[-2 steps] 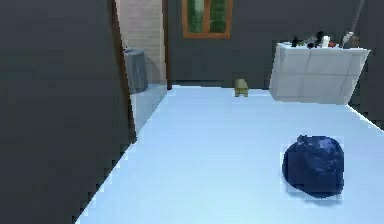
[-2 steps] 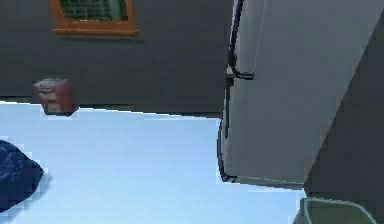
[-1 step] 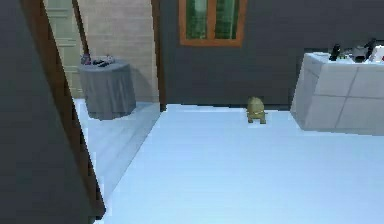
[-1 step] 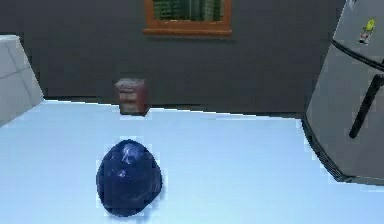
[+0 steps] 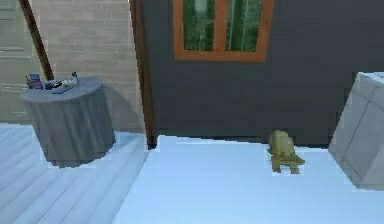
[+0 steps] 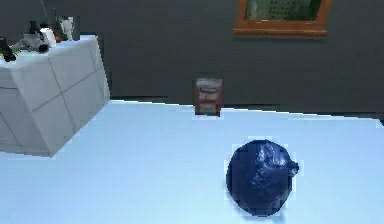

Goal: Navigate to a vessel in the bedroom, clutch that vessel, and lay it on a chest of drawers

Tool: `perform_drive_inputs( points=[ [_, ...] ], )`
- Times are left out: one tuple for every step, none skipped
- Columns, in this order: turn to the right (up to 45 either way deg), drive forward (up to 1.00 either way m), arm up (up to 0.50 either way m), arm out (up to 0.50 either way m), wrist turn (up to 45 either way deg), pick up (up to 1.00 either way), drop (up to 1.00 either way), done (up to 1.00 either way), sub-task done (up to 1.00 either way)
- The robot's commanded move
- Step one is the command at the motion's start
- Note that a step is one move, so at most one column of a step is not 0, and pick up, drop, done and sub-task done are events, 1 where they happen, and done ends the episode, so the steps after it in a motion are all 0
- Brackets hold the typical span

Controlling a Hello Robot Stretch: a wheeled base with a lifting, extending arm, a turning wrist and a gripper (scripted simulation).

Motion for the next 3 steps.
perform_drive_inputs(
  points=[
    [12.0, 0.0, 0.0, 0.0, 0.0, 0.0, 0.0, 0.0, 0.0],
    [0.0, 0.15, 0.0, 0.0, 0.0, 0.0, 0.0, 0.0, 0.0],
    [-45.0, 0.0, 0.0, 0.0, 0.0, 0.0, 0.0, 0.0, 0.0]
  ],
)
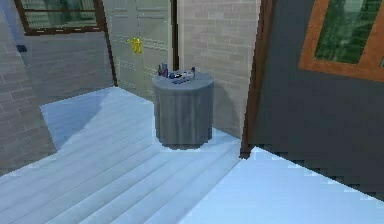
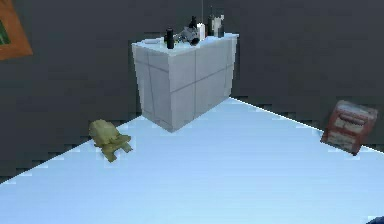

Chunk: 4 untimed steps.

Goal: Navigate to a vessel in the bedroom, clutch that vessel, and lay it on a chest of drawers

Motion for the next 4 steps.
perform_drive_inputs(
  points=[
    [-6.0, 0.0, 0.0, 0.0, 0.0, 0.0, 0.0, 0.0, 0.0],
    [0.0, 0.6, 0.0, 0.0, 0.0, 0.0, 0.0, 0.0, 0.0],
    [-27.0, 0.0, 0.0, 0.0, 0.0, 0.0, 0.0, 0.0, 0.0],
    [0.0, 0.3, 0.0, 0.0, 0.0, 0.0, 0.0, 0.0, 0.0]
  ],
)
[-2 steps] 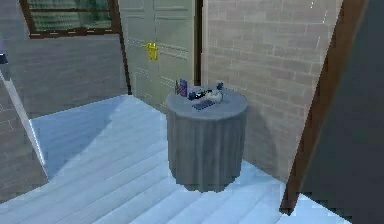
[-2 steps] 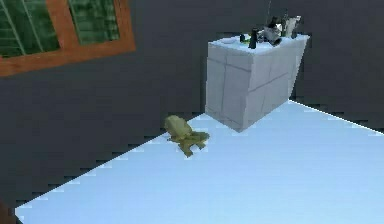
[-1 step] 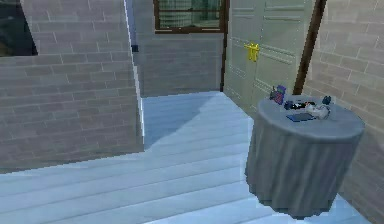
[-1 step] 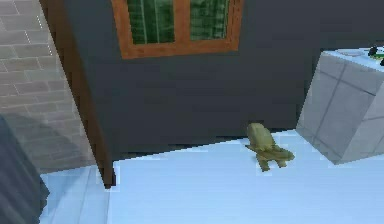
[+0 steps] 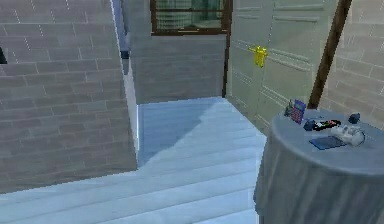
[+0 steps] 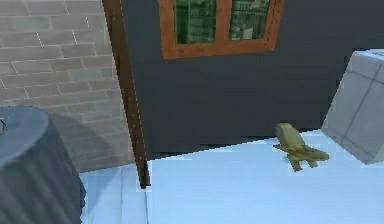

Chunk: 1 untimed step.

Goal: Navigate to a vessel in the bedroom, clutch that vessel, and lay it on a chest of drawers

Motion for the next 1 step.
perform_drive_inputs(
  points=[
    [-45.0, 0.0, 0.0, 0.0, 0.0, 0.0, 0.0, 0.0, 0.0]
  ],
)
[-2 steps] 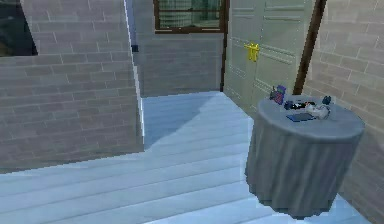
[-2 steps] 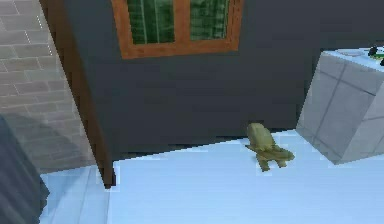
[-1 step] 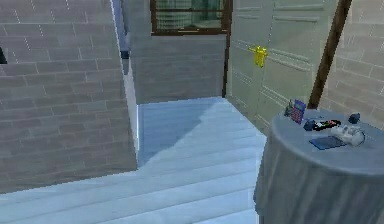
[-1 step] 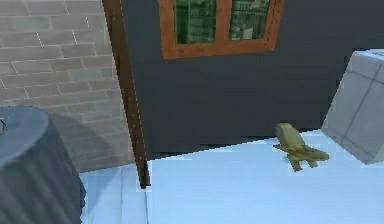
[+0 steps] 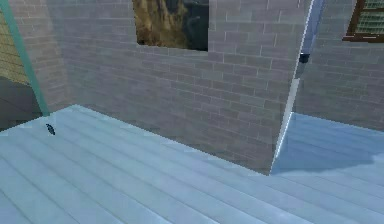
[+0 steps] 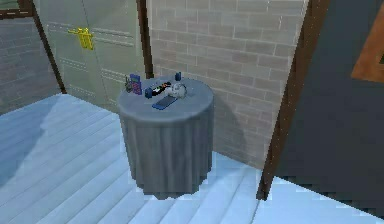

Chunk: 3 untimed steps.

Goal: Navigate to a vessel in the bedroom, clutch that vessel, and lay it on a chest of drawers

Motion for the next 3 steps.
perform_drive_inputs(
  points=[
    [-3.0, 0.0, 0.0, 0.0, 0.0, 0.0, 0.0, 0.0, 0.0],
    [0.0, 0.55, 0.0, 0.0, 0.0, 0.0, 0.0, 0.0, 0.0],
    [-45.0, 0.0, 0.0, 0.0, 0.0, 0.0, 0.0, 0.0, 0.0]
  ],
)
